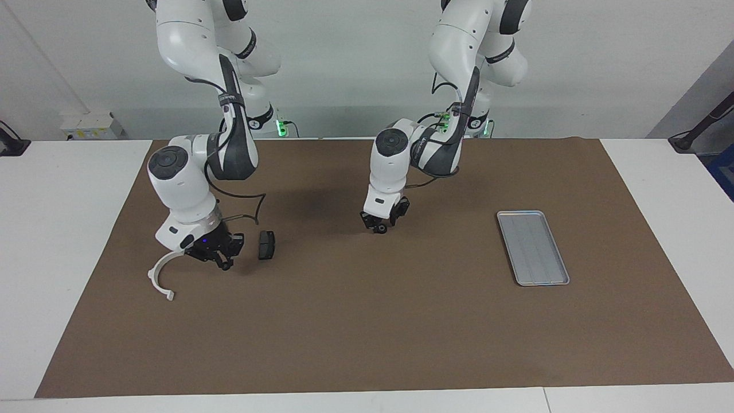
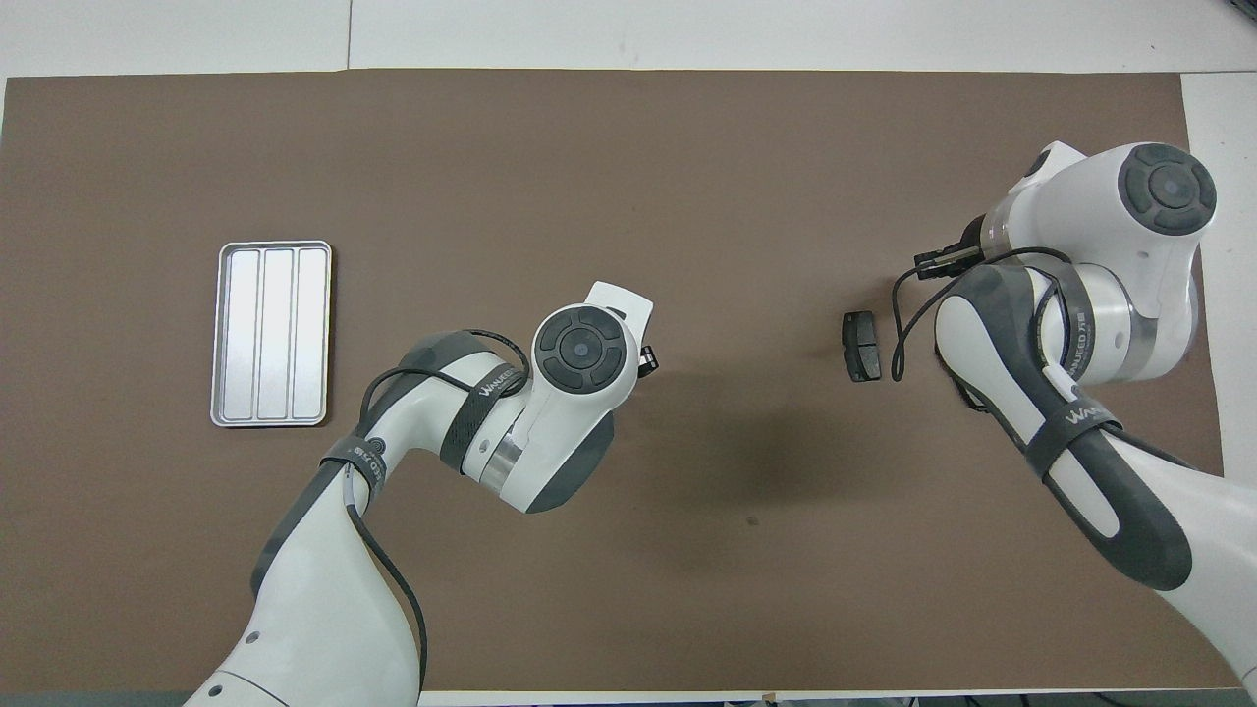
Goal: Pick bearing gear from pile to tray
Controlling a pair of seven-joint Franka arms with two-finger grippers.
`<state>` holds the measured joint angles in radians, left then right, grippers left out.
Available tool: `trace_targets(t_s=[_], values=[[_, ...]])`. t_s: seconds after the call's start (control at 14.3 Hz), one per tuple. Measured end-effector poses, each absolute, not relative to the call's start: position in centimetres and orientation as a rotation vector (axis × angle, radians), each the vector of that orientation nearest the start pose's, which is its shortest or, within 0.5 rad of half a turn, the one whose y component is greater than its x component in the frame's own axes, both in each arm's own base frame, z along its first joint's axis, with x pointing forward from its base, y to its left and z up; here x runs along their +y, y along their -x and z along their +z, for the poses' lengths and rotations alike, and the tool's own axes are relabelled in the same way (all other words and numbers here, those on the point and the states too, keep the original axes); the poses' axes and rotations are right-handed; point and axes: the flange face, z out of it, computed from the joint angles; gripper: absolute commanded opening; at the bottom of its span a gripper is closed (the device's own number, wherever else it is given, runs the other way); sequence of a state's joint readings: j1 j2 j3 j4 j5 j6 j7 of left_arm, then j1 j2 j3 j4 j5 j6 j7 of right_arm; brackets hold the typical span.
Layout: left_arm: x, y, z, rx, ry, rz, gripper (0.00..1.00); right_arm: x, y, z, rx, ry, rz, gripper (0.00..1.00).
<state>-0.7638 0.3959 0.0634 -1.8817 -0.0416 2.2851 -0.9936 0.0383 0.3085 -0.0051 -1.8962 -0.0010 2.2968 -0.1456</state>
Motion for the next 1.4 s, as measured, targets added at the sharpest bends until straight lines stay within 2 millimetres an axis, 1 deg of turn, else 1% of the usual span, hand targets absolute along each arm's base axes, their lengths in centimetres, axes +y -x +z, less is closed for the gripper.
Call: trace_targets(t_s=[0.91, 1.05, 1.26, 1.4], values=[[-40.93, -48.1, 29.87, -0.537, 3.107, -0.002, 0.6, 2.11, -62.97, 34.93, -0.282, 3.133, -0.143, 0.03], [-40.9, -48.04, 29.76, -0.541, 3.105, 0.0, 0.59, 2.1, -62.96, 34.91, -0.282, 3.133, -0.143, 0.03], [-40.89, -48.01, 29.73, -0.545, 3.103, 0.001, 0.46, 2.1, -62.94, 34.87, -0.282, 3.133, -0.141, 0.03], [-40.91, -48.0, 29.73, -0.55, 3.103, 0.001, 0.31, 2.1, -62.93, 34.86, -0.282, 3.133, -0.14, 0.03]])
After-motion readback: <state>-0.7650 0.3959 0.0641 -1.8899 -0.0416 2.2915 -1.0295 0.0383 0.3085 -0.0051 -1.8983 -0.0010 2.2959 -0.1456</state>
